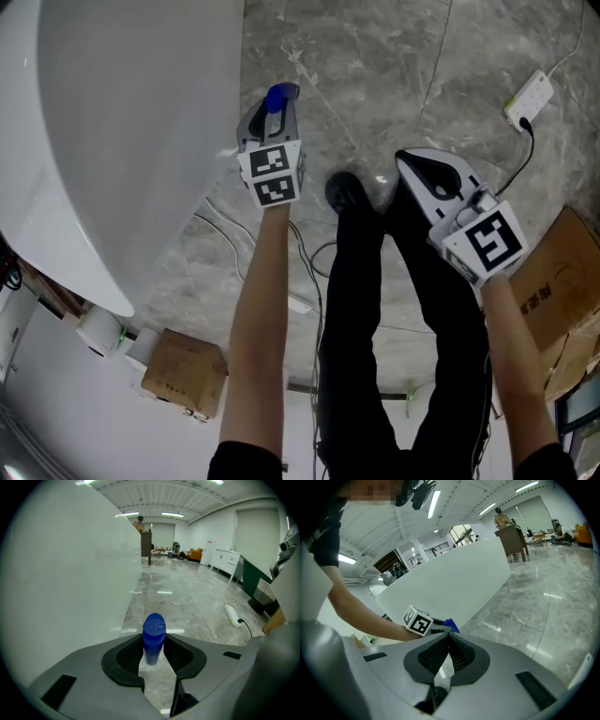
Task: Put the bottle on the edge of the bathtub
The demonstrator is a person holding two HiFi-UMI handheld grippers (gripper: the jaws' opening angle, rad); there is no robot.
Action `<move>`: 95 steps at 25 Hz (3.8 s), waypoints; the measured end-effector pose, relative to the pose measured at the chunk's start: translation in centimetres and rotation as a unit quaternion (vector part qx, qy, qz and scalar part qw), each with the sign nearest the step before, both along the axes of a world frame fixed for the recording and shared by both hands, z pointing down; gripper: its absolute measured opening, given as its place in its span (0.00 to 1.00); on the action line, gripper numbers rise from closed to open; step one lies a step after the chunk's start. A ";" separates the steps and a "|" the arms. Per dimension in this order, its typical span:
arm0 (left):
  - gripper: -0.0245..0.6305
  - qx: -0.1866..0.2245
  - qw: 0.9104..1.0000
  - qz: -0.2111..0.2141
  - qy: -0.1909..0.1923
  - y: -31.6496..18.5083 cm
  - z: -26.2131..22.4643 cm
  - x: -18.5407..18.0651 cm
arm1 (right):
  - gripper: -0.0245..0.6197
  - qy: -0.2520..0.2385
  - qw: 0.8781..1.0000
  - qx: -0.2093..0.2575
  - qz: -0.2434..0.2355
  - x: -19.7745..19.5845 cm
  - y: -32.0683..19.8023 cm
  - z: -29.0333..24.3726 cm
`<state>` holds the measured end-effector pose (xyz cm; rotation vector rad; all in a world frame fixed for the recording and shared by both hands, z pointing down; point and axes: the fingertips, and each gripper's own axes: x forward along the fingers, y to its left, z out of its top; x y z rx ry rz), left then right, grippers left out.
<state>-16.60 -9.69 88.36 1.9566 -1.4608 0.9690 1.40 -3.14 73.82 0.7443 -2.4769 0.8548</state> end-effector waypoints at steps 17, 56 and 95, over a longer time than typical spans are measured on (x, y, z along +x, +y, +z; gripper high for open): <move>0.26 -0.018 1.000 -0.005 -0.013 -2.9 8.3 -0.3 | 0.05 -0.044 0.999 -0.001 0.013 -3.3 -0.9 3.0; 0.40 -0.074 0.997 -0.021 0.018 2.5 -9.6 1.7 | 0.05 0.007 1.000 0.005 0.002 -3.0 -2.8 -14.5; 0.07 0.176 0.976 -0.014 0.126 13.3 -70.0 1.2 | 0.05 -0.043 0.987 0.153 -0.022 -8.0 6.1 -59.8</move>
